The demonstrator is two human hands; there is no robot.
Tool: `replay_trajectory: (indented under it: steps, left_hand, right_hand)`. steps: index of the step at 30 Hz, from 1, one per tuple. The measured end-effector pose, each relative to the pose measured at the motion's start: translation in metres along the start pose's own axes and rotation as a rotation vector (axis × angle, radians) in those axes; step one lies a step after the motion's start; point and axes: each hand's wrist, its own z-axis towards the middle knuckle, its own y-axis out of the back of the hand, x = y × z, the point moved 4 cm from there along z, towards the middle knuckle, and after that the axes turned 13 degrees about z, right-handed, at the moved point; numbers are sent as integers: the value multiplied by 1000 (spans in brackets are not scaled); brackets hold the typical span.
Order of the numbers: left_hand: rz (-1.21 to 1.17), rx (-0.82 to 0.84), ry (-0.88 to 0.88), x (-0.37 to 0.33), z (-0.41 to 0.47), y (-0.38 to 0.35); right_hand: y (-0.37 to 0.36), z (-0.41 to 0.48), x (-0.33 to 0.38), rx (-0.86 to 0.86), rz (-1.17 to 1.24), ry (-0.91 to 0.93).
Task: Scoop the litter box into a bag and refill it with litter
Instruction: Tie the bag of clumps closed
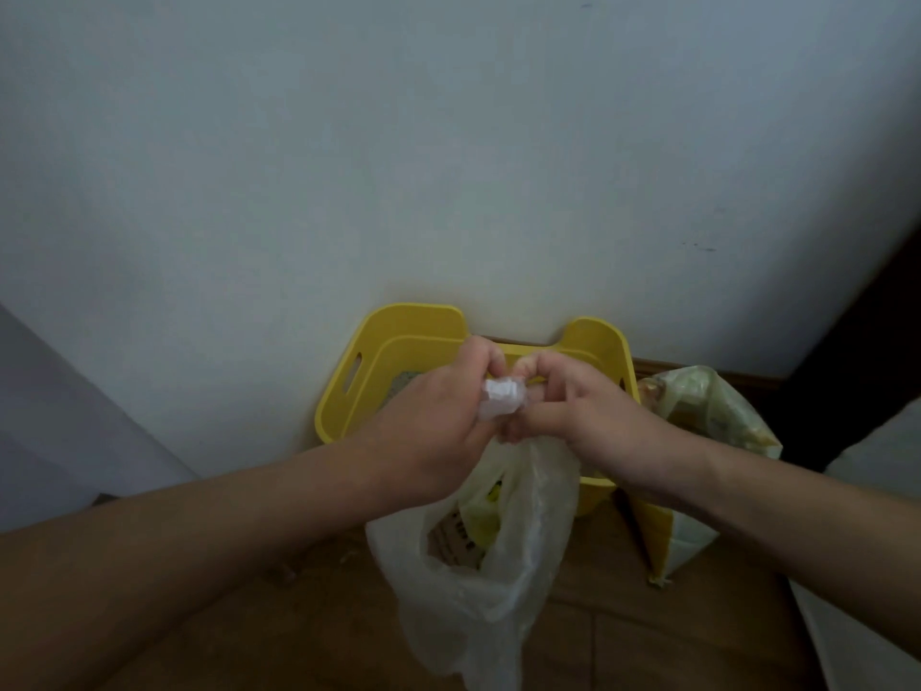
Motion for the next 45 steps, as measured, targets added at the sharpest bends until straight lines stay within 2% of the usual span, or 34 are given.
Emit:
replay_trajectory:
  steps: [2,4,9,11,16,20,25,30,33,38,41,45]
  left_hand:
    - [-4,23,41,2,-1,1]
    - [-7,62,88,4,-1,0]
    - [-8,131,165,4,4,-1]
    - [-11,117,158,4,3,-1]
    - [-56,56,105,6,1,-1]
    - [-99,39,114,10,0,-4]
    - [-274,9,168,14,-1,-5]
    - [-209,-139,115,11,-4,3]
    - [-81,-208,23,3,-7,6]
    - [125,-218,-19,6,-7,5]
    - [155,-179,-25,10,-4,1]
    - [39,-104,63,17,-2,0]
  right_hand:
    - [-1,-3,2,34,7,-25]
    - [-4,-4,2,45,-108,19]
    - [-9,-4,4,-8,-303,277]
    - [-7,-3,5,-29,-354,317]
    - [1,5,-3,-105,-326,225]
    - [1,7,-3,-59,-329,213]
    - [-1,9,-1,-34,-243,186]
    - [-2,12,-1,-128,-170,136]
    - [-3,14,-1,-225,-122,99]
    - [1,14,-3,-299,-137,69]
    - [2,12,-3,-270,-193,106]
    - [2,6,-4,-101,-234,141]
